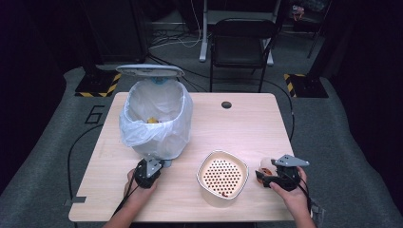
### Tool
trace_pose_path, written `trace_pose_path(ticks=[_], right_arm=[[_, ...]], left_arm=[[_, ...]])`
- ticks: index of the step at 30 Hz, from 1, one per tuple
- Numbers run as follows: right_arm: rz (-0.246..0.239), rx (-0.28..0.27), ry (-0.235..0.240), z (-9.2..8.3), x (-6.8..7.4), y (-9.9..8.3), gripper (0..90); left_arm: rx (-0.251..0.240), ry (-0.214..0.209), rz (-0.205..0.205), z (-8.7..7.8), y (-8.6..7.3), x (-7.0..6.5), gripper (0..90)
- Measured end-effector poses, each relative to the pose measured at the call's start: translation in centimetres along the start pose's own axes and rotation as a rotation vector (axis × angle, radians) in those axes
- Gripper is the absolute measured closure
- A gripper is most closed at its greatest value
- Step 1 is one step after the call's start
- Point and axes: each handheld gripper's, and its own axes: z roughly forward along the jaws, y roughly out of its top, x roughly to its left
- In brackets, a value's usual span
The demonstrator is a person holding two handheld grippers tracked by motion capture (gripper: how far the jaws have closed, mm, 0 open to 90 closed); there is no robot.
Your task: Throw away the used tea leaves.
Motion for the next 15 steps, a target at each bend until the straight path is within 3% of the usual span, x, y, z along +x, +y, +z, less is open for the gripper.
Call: trace_pose_path(ticks=[8,15], right_arm=[[-0.014,-0.006,0.016,0.31,-0.04,-0.2,29.3],[-0.016,-0.008,0.034,0.15,-0.03,-0.2,27.5]], left_arm=[[0.004,-0.004,0.004,-0.03,0.01,0.06,90.0],[0.002,-0.001,0.0,-0.01,0.0,0.02,90.0]])
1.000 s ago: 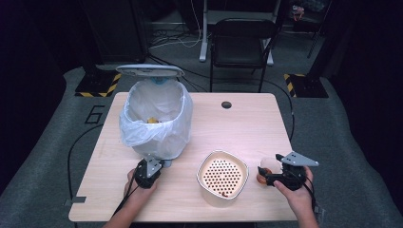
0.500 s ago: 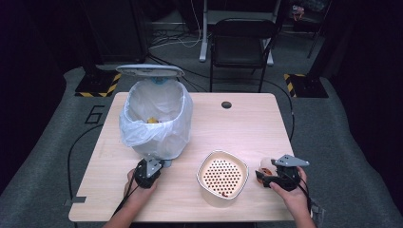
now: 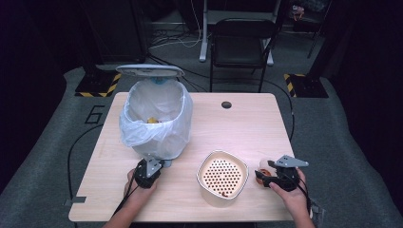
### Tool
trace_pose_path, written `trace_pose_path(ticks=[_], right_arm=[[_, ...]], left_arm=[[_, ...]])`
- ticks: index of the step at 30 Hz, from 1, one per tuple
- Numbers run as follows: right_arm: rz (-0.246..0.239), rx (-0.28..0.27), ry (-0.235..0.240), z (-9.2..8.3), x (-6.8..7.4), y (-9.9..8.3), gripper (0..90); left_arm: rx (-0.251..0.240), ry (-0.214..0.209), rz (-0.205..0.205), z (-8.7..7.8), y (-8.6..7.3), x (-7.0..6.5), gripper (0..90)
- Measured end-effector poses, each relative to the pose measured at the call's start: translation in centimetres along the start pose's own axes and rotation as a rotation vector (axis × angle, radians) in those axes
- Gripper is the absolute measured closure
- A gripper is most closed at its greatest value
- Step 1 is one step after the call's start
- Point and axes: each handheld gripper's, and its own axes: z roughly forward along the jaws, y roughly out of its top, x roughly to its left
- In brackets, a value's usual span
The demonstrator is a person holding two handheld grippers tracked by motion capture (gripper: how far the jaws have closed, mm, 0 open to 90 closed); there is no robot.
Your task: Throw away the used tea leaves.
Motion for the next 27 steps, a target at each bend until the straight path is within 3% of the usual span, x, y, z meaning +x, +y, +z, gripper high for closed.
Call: trace_pose_path(ticks=[10,22,25,27], right_arm=[[-0.015,0.007,-0.01,-0.3,0.0,0.4,31.2],[-0.038,-0.104,0.043,-0.7,-0.6,2.1,32.3],[-0.058,-0.121,0.054,-0.6,-0.7,2.9,32.7],[-0.109,-0.12,0.037,-0.3,-0.8,3.9,32.9]], left_arm=[[0.003,-0.002,0.003,0.0,0.0,0.0,90.0],[0.002,-0.001,0.002,0.0,0.0,0.0,90.0],[0.0,0.0,0.001,0.0,0.0,0.0,90.0],[0.0,-0.001,-0.001,0.0,0.0,0.0,90.0]])
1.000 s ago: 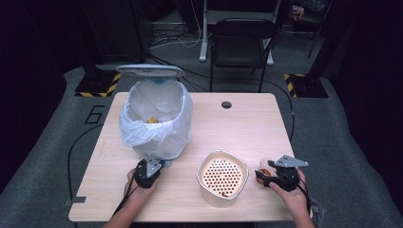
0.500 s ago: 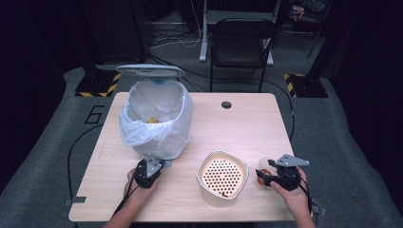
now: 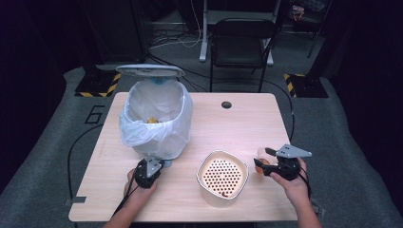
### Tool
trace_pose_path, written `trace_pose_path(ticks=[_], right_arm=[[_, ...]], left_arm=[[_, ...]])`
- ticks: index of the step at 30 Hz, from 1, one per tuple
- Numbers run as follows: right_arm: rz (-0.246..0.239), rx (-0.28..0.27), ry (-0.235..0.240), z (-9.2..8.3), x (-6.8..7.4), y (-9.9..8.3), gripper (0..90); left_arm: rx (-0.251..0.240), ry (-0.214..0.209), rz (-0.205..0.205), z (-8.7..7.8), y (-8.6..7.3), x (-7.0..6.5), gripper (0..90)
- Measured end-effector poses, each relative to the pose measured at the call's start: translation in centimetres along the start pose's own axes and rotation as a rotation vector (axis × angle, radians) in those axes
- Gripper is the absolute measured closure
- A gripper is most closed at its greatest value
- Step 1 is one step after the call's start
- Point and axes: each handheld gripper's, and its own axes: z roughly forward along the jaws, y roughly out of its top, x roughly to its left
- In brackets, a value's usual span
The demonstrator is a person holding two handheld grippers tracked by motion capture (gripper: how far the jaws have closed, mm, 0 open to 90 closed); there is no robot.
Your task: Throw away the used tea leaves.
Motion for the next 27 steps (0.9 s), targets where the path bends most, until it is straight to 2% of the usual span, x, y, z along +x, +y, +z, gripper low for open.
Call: trace_pose_path(ticks=[1,2,5,7,9,10,13,17,22,27], right_arm=[[0.0,0.0,0.0,0.0,0.0,0.0,32.9],[-0.04,0.015,0.004,0.2,0.0,0.7,33.1],[-0.05,0.015,0.008,0.5,0.0,1.4,33.1],[-0.093,0.019,0.029,0.8,-0.2,2.4,33.3],[-0.1,0.024,0.043,0.9,-0.2,2.7,33.4],[-0.12,0.036,0.049,1.1,-0.2,3.3,33.5],[-0.137,0.04,0.07,1.4,-0.2,4.2,34.3],[-0.16,0.038,0.074,1.7,-0.2,5.0,34.8],[-0.177,0.024,0.097,2.2,-0.1,6.2,36.1],[-0.213,0.012,0.114,2.4,0.3,7.5,36.9]], left_arm=[[0.0,0.0,0.0,0.0,0.0,0.0,90.0],[0.0,0.0,0.0,0.0,0.0,0.0,90.0],[-0.001,0.001,0.002,0.0,0.0,0.0,90.0],[0.001,0.003,0.004,0.0,0.0,0.0,90.0],[0.001,0.002,0.004,0.0,0.0,0.0,90.0],[0.0,0.002,0.003,0.0,0.0,0.0,90.0],[0.0,0.002,0.003,0.0,0.0,0.0,90.0],[0.003,0.001,0.006,0.0,0.0,0.0,90.0],[0.002,-0.002,0.003,0.0,0.0,0.1,90.0],[-0.003,-0.002,-0.004,0.0,0.0,0.0,90.0]])
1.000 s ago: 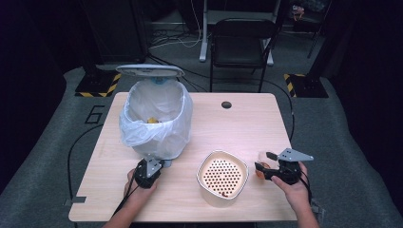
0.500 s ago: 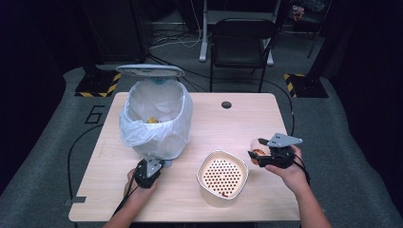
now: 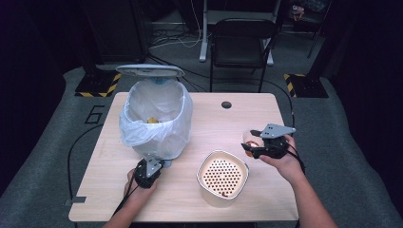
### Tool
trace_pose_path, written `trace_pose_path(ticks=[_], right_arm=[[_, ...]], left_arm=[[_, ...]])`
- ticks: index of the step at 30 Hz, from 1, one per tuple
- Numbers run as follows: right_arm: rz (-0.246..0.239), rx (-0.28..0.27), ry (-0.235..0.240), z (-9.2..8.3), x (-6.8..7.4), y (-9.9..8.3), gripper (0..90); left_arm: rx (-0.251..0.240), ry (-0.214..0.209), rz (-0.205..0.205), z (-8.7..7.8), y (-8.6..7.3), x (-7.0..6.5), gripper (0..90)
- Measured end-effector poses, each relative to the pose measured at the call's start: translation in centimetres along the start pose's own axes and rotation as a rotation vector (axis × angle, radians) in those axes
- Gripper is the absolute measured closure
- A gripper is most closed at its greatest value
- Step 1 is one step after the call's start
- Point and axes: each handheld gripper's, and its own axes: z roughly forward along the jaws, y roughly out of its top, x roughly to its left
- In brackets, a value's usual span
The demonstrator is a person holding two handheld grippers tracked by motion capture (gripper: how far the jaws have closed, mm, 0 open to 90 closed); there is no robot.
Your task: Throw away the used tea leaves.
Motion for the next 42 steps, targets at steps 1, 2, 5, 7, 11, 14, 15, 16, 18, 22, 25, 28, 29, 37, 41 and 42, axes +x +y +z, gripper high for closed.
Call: trace_pose_path(ticks=[1,2,5,7,11,14,15,16,18,22,25,28,29,37,41,42], right_arm=[[-0.016,-0.01,0.004,0.1,0.0,0.5,37.1],[-0.016,-0.01,0.004,0.1,0.0,0.5,37.1],[-0.032,-0.024,0.018,0.3,0.0,1.2,37.4],[-0.031,-0.023,0.019,0.4,0.0,1.3,37.5],[-0.068,-0.018,0.029,0.7,0.0,1.9,37.9],[-0.119,-0.025,0.045,1.0,0.1,2.5,38.1],[-0.129,-0.031,0.049,1.1,0.2,2.7,38.2],[-0.147,-0.035,0.053,1.1,0.2,2.9,38.2],[-0.158,-0.039,0.058,1.2,0.3,3.0,38.3],[-0.228,-0.068,0.065,1.3,0.7,3.7,38.3],[-0.294,-0.08,0.069,1.2,1.3,4.3,38.2],[-0.368,-0.093,0.085,1.0,2.1,5.0,38.2],[-0.391,-0.091,0.085,0.9,2.3,5.1,38.2],[-0.527,-0.08,0.078,0.7,3.8,5.9,38.4],[-0.556,-0.085,0.082,0.6,4.1,5.9,38.4],[-0.556,-0.085,0.082,0.6,4.1,5.9,38.4]], left_arm=[[0.004,-0.002,0.004,0.0,0.0,0.0,90.0],[0.004,-0.002,0.004,0.0,0.0,0.0,90.0],[0.003,0.001,0.005,0.0,0.0,0.0,90.0],[0.004,-0.001,0.006,0.0,0.0,0.0,90.0],[0.005,0.0,0.007,0.0,0.0,0.0,90.0],[0.004,0.0,0.007,0.0,0.0,0.0,90.0],[0.004,0.0,0.007,0.0,0.0,0.0,90.0],[0.004,-0.001,0.006,0.0,0.0,0.0,90.0],[0.005,-0.001,0.006,0.0,0.0,0.0,90.0],[0.005,0.0,0.007,0.0,0.0,0.0,90.0],[0.004,-0.001,0.007,0.0,0.0,0.0,90.0],[0.003,0.002,0.008,0.0,0.0,0.0,90.0],[0.004,0.002,0.008,0.0,0.0,0.0,90.0],[0.004,0.003,0.008,0.0,0.0,0.0,90.0],[0.004,0.002,0.005,0.0,0.0,0.0,90.0],[0.004,0.002,0.005,0.0,0.0,0.0,90.0]])
